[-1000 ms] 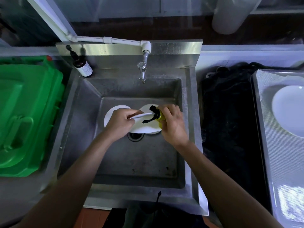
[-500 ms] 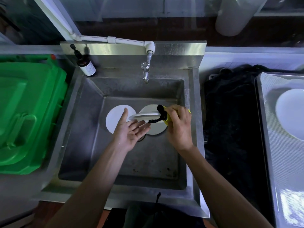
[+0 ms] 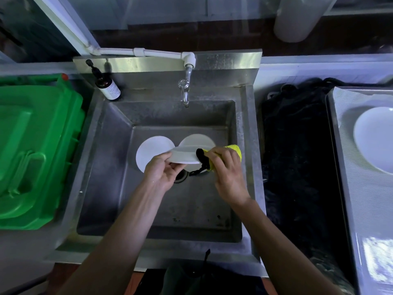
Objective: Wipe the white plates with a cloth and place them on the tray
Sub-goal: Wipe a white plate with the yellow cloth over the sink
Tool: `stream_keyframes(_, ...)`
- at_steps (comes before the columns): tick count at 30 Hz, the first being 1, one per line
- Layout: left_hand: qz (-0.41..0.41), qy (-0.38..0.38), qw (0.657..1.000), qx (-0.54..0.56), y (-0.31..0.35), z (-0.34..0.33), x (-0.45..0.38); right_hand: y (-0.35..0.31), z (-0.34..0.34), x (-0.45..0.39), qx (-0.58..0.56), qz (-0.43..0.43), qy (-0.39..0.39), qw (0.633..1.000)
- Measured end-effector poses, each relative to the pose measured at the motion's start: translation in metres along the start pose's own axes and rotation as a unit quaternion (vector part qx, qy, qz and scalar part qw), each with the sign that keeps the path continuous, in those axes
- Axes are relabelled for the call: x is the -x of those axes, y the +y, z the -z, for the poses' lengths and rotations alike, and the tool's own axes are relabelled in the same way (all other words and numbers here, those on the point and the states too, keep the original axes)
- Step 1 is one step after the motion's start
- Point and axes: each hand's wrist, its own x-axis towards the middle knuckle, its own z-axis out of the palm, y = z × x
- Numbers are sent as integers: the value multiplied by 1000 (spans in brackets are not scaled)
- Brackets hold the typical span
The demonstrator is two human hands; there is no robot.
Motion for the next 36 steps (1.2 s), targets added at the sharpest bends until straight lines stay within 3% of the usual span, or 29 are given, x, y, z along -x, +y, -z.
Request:
stream_keyframes(8, -51, 0, 999, -6, 8, 16, 0, -11, 9, -8, -21, 15, -124, 992)
stream_keyframes(13, -75, 8, 997, 13, 20, 28, 2, -41, 12, -24, -135, -79, -132, 979)
stream_keyframes(17, -119, -17, 992, -44, 34, 44, 4, -73, 14, -47, -213, -160, -99, 959)
stream_keyframes(20, -132, -34, 987, -86, 38, 52, 6, -93, 5, -64, -206, -178, -85, 959)
stream_keyframes(24, -125, -61, 984, -111, 39, 58, 8, -118, -12, -77, -187, -208, -131, 951)
stream_keyframes(29, -92, -95, 988, -76, 46, 69, 13, -136, -26, -66, -76, -155, -129, 977)
stream_keyframes(36, -85, -147, 984, -54, 56, 76, 17, -153, -39, -43, 34, -129, -152, 979)
